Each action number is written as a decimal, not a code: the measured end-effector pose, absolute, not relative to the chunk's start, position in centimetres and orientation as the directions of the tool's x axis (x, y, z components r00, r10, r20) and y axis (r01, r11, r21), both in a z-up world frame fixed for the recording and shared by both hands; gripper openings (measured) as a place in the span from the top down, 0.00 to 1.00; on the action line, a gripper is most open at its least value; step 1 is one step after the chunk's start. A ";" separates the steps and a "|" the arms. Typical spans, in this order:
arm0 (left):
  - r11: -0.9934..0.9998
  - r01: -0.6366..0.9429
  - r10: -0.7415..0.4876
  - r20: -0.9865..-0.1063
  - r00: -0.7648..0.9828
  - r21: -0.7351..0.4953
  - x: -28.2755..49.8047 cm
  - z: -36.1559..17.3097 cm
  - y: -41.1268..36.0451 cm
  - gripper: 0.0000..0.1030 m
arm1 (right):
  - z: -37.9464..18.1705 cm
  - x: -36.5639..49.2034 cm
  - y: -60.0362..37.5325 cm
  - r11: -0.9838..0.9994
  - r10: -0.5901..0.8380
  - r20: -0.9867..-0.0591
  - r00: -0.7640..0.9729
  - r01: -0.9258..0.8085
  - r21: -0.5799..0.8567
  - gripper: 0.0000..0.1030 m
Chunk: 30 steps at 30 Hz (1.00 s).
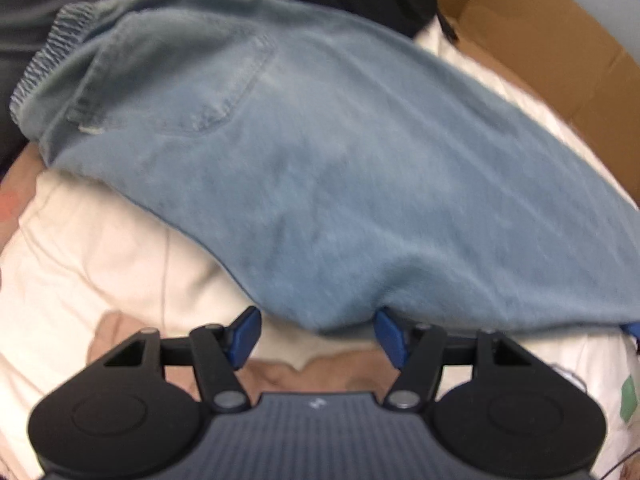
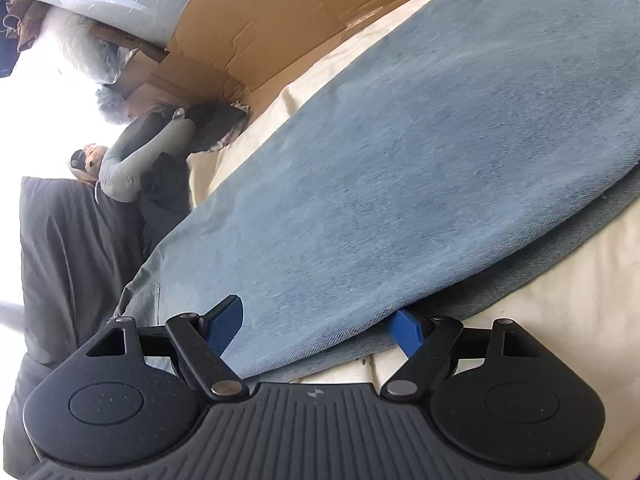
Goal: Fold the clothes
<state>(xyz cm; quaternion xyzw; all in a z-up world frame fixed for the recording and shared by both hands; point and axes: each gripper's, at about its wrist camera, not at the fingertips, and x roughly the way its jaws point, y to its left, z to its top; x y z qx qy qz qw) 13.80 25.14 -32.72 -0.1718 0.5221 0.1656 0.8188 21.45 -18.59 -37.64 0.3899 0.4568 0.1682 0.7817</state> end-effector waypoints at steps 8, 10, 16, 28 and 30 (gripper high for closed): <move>0.883 -0.458 0.121 -0.895 0.429 -0.100 13.3 -33.7 24.9 0.34 | -37.6 21.7 -16.6 0.640 0.648 -0.581 0.493 0.061 0.766 0.21; 0.887 -0.450 0.105 -0.899 0.425 -0.109 13.3 -34.3 24.8 0.34 | -37.7 21.7 -16.2 0.641 0.653 -0.582 0.484 0.055 0.766 0.21; 0.912 -0.400 0.111 -0.884 0.454 -0.091 12.9 -34.8 24.9 0.35 | -37.9 21.7 -15.6 0.649 0.659 -0.588 0.469 0.039 0.760 0.21; 0.907 -0.417 0.148 -0.885 0.441 -0.056 11.3 -34.9 26.8 0.48 | -38.1 21.5 -15.7 0.648 0.660 -0.589 0.467 0.043 0.760 0.21; 0.903 -0.421 0.131 -0.874 0.468 -0.090 11.3 -34.4 27.1 0.48 | -38.1 21.5 -15.8 0.648 0.660 -0.589 0.467 0.044 0.760 0.21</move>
